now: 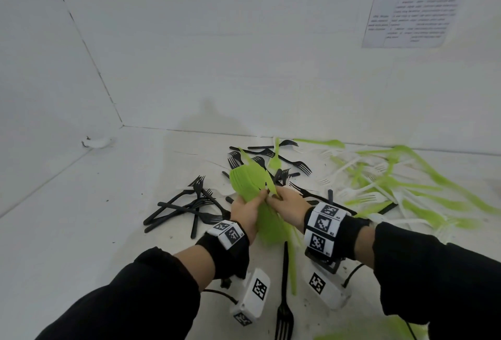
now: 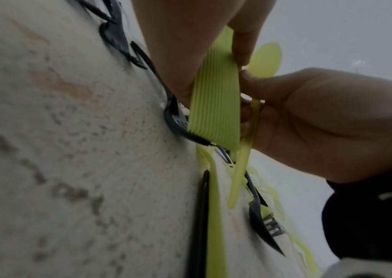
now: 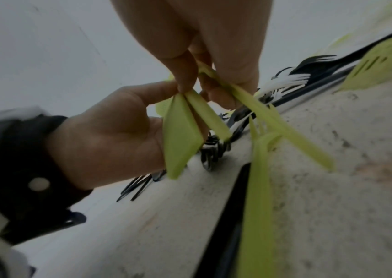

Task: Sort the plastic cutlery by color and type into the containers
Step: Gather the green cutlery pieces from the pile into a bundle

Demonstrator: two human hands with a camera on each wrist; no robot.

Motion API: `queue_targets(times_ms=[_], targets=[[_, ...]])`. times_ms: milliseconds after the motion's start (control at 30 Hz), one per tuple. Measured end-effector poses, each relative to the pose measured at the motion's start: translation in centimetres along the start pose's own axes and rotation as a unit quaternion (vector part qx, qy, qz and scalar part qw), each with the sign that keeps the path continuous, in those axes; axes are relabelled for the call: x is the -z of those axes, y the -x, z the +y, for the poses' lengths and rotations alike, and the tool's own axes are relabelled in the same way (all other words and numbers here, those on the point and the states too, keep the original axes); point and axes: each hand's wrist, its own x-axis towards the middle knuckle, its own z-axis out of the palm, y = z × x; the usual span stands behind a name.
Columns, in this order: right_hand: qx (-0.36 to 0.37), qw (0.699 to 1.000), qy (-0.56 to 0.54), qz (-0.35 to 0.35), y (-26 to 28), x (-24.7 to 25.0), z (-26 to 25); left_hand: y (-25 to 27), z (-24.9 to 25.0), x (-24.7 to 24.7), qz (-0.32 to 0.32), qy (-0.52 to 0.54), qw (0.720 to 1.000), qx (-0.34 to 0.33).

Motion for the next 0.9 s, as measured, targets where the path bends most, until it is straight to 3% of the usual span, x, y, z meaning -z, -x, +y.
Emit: queue_targets(times_ms=[200,300,400,633,900], targets=[[-0.025,0.997,-0.007,0.079,-2.0,0.0,-0.6,-0.2,-0.2,0.1,0.019,-0.009,1.0,-0.016],[-0.014,0.997,-0.017,0.075,-2.1,-0.1,-0.8,0.3,-0.5,0.0,-0.022,-0.008,1.0,-0.019],[-0.046,0.997,-0.046,0.051,-2.1,-0.9,-0.7,0.8,-0.8,-0.5,-0.051,-0.01,0.999,-0.007],[-0.115,0.984,-0.132,0.035,-3.4,-1.6,0.4,1.2,-0.7,-1.1,-0.056,0.008,0.998,0.022],[-0.17,0.978,-0.111,0.039,-4.2,-1.6,-0.2,0.8,0.2,-0.5,-0.065,-0.011,0.998,0.006]])
